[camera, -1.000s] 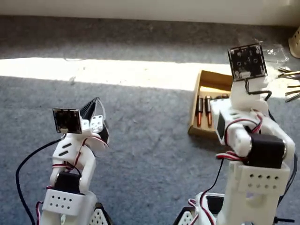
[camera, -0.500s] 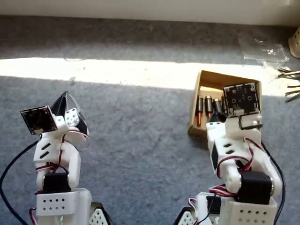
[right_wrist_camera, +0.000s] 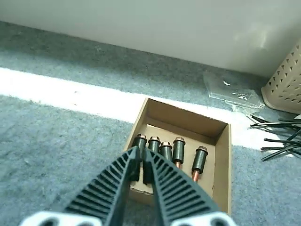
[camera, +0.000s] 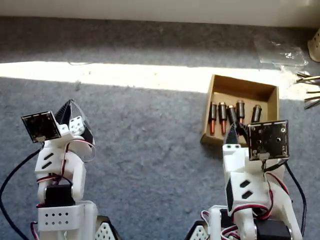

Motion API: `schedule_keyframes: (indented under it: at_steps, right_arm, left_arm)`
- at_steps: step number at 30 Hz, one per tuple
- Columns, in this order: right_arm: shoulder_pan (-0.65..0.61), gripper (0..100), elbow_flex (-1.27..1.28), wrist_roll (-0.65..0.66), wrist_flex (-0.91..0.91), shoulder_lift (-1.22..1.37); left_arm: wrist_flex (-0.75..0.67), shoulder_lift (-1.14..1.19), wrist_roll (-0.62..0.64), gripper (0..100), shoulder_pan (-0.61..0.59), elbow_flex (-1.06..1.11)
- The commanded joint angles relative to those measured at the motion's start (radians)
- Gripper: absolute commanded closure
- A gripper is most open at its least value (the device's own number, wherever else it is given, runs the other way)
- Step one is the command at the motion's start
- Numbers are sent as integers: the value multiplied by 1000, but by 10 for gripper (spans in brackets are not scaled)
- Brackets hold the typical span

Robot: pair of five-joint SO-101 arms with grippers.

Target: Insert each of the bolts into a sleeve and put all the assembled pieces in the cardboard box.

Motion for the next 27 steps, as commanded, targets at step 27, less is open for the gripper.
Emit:
schedule_keyframes:
  at_steps: [27]
  right_arm:
    - [-8, 994, 329, -9, -64, -404]
  left_arm:
    - [143, -289, -101, 992, 108, 15]
